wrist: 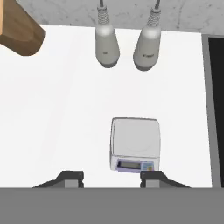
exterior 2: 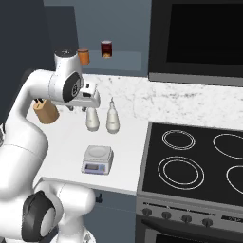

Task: Pick the jam and place it on the digital scale for weighing, and close the cabinet.

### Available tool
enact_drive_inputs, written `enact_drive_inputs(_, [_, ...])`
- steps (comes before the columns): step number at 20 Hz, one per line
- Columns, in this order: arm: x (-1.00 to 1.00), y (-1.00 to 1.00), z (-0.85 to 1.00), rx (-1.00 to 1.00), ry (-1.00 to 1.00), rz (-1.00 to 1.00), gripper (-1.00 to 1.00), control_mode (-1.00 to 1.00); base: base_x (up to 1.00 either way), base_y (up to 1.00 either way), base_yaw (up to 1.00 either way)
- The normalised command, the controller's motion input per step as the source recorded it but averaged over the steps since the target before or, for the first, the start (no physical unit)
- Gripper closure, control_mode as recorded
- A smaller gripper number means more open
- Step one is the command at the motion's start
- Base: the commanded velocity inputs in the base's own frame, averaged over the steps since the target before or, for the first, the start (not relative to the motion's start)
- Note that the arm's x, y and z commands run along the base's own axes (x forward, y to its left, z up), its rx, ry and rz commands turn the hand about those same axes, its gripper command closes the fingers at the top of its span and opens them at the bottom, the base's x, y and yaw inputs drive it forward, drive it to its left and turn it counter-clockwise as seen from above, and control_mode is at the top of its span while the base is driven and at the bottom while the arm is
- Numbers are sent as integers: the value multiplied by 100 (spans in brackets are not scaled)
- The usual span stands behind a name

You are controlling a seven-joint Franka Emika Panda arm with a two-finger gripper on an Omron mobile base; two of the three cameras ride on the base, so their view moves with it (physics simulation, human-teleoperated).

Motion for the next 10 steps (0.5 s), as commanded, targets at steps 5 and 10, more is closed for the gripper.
enact_drive_inputs(5, [0,-5,0,0,-3,0,-100,-100,0,0,0])
enact_drive_inputs(10, [0,0,2,-1,-14,2,-100,-100,0,0,0])
